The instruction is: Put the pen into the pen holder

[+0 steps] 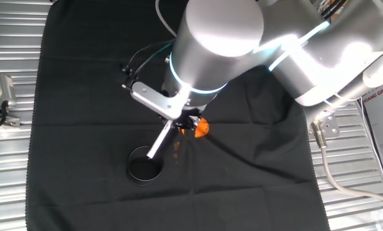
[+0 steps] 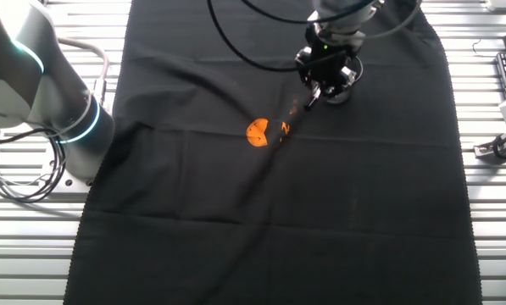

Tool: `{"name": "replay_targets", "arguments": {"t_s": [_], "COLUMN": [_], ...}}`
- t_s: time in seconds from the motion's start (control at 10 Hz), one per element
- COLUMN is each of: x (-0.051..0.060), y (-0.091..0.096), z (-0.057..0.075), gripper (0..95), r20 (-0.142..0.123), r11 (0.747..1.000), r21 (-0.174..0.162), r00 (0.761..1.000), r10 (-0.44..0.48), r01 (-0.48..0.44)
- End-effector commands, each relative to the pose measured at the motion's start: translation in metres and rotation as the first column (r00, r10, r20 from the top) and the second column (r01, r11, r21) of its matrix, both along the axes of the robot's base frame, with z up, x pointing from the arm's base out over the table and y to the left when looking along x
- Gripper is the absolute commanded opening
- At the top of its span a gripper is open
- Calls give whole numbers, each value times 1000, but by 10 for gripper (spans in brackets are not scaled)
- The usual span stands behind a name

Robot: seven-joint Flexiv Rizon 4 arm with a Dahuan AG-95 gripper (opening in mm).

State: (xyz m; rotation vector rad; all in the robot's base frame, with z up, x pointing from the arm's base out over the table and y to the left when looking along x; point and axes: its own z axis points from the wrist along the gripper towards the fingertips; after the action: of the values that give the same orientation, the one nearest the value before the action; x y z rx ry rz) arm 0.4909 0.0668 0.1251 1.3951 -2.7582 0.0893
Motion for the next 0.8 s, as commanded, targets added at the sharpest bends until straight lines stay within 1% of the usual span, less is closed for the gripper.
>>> {"name": "replay_targets", "arguments": {"t_s": [0.1, 0.2, 0.4, 0.8], "x": [-1, -1, 0, 4], "y": [1, 1, 6, 10], "z": [2, 2, 2, 4], "gripper": [0, 0, 0, 0], "r20": [-4, -7, -17, -45], "r11": [1000, 1000, 999, 997], "r21": [-8, -10, -35, -77], "r00": [1000, 1000, 1000, 999], "r10": [-2, -4, -12, -19], "r01": [2, 4, 11, 16]}}
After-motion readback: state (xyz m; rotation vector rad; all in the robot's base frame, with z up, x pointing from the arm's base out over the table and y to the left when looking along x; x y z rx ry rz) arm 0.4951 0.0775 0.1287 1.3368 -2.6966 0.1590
